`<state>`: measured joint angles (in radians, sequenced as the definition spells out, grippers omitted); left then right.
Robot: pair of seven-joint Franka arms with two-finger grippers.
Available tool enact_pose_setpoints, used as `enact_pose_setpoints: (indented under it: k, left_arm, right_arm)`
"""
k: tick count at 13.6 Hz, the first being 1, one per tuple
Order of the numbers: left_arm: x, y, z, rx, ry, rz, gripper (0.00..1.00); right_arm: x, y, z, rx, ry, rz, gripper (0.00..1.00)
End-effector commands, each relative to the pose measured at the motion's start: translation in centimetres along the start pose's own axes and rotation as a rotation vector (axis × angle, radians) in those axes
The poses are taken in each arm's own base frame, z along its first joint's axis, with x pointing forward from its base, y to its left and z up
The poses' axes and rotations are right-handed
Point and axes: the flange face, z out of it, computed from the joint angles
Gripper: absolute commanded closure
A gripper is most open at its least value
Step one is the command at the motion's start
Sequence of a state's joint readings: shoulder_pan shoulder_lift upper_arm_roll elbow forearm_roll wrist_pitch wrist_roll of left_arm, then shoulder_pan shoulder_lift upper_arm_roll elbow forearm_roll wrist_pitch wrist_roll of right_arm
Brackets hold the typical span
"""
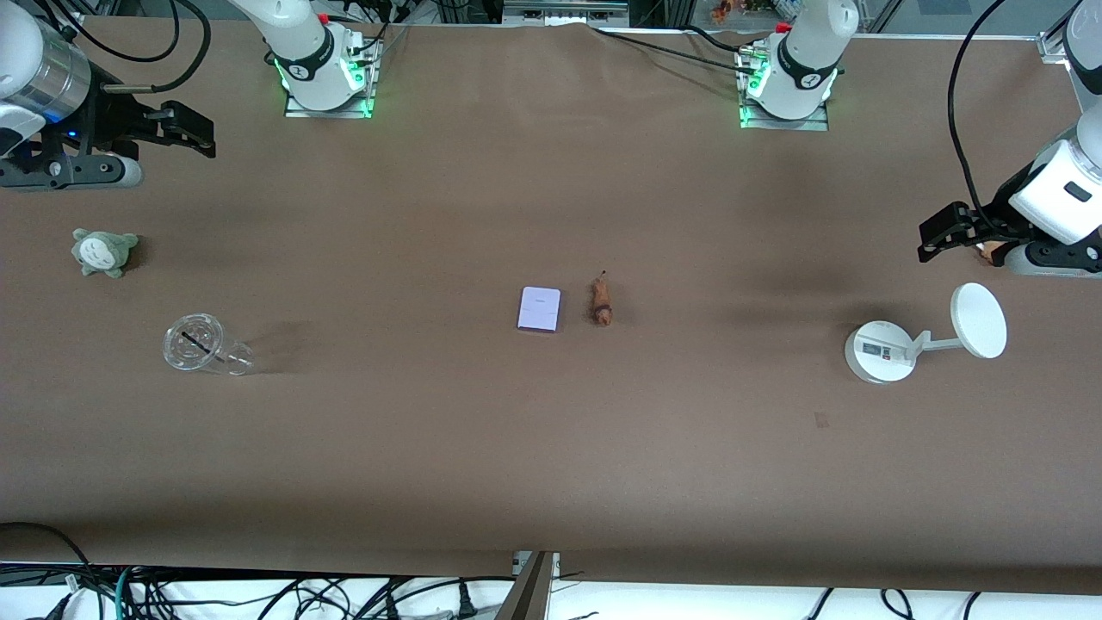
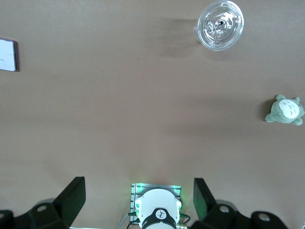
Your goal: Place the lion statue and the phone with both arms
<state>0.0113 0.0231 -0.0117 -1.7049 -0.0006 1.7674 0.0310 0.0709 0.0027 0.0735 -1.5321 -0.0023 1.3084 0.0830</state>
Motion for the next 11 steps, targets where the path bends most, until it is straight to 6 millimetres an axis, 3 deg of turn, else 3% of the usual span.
enact_pose_setpoints:
  k: [1, 11]
  left_arm:
    - [0.2, -0.01, -0.41, 0.017, -0.003, 0.002, 0.0]
    - [0.2, -0.01, -0.41, 0.017, -0.003, 0.001, 0.0]
  right_arm:
    - [-0.26, 0.04, 0.07, 0.01, 0.005, 0.005, 0.0]
    - [0.11, 0.04, -0.12, 0.011, 0.009, -0.004, 0.0]
